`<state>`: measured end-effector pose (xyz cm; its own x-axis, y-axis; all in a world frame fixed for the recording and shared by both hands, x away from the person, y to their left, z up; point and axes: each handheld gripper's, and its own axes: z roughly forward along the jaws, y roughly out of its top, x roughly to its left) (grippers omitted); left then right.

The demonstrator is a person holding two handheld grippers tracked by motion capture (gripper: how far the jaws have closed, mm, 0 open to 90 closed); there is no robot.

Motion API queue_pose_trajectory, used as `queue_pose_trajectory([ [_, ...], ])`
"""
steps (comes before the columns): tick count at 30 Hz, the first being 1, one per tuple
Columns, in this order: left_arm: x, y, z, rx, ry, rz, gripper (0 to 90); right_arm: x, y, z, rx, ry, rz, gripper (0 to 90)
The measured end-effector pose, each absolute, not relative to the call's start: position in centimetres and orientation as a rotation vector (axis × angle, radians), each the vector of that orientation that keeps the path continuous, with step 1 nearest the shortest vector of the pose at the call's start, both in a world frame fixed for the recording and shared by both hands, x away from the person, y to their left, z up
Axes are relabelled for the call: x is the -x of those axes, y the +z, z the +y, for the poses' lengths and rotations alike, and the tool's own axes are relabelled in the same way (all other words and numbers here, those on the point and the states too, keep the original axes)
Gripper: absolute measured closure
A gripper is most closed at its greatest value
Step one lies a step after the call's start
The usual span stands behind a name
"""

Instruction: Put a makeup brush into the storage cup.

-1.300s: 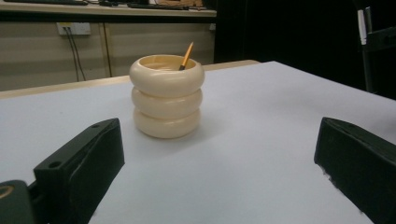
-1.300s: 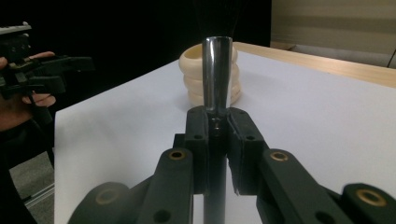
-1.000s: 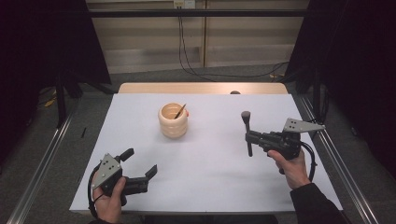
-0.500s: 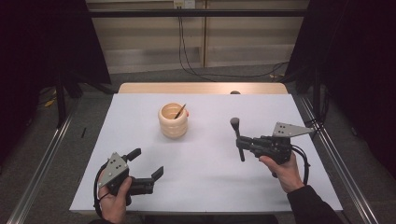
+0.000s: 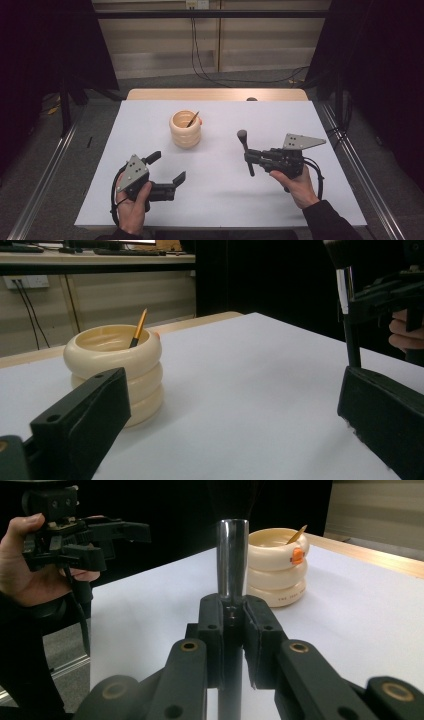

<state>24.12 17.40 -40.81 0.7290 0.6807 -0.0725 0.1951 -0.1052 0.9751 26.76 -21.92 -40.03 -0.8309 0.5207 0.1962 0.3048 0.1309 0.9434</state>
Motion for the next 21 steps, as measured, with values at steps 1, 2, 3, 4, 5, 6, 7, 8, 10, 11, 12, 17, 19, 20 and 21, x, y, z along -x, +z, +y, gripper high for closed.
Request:
queue_pose_trajectory([
  [1, -24.2, -40.6, 17.1, -1.665, 0.476, 0.708, 0.4, -26.8, -40.1, -21.8, -0.818, 1.783, 2.221, 79.9],
  [2, -24.2, -40.6, 17.0, -1.658, 0.462, 0.702, 0.4, -26.7, -40.1, -21.6, -0.816, 1.781, 2.226, 79.9],
  [3, -24.2, -40.5, 16.7, -1.659, 0.466, 0.701, 0.4, -26.7, -40.1, -21.5, -0.811, 1.782, 2.232, 79.9],
  [4, -24.3, -40.4, 16.5, -1.663, 0.466, 0.693, 0.4, -26.7, -40.1, -21.4, -0.815, 1.779, 2.233, 79.9],
  [5, -24.4, -40.3, 16.2, -1.661, 0.459, 0.682, 0.6, -26.7, -40.2, -21.2, -0.808, 1.777, 2.237, 79.9],
  [6, -24.4, -40.3, 16.1, -1.663, 0.453, 0.671, 1.0, -26.7, -40.2, -21.0, -0.803, 1.773, 2.241, 79.8],
  [7, -24.5, -40.2, 15.8, -1.662, 0.447, 0.666, 1.1, -26.7, -40.2, -20.9, -0.8, 1.779, 2.244, 79.8],
  [8, -24.6, -40.2, 15.6, -1.662, 0.447, 0.663, 1.0, -26.8, -40.1, -20.8, -0.795, 1.78, 2.245, 79.8],
  [10, -24.8, -40.0, 15.1, -1.67, 0.438, 0.647, 1.0, -26.8, -40.1, -20.6, -0.791, 1.78, 2.247, 79.8],
  [11, -24.9, -40.0, 15.0, -1.672, 0.43, 0.631, 1.1, -26.8, -40.2, -20.4, -0.789, 1.784, 2.25, 79.9],
  [12, -24.9, -39.8, 14.7, -1.672, 0.439, 0.629, 1.3, -26.8, -40.2, -20.3, -0.783, 1.782, 2.257, 79.9],
  [17, -24.9, -39.2, 13.4, -1.674, 0.44, 0.596, 1.9, -26.8, -40.5, -19.6, -0.776, 1.783, 2.269, 79.9],
  [19, -24.9, -38.9, 12.9, -1.669, 0.44, 0.585, 1.9, -26.7, -40.6, -19.4, -0.771, 1.776, 2.278, 79.8],
  [20, -25.0, -38.8, 12.6, -1.666, 0.43, 0.583, 1.8, -26.7, -40.6, -19.3, -0.772, 1.773, 2.282, 79.8],
  [21, -25.1, -38.7, 12.4, -1.669, 0.421, 0.583, 1.6, -26.7, -40.7, -19.2, -0.776, 1.774, 2.282, 79.8],
])
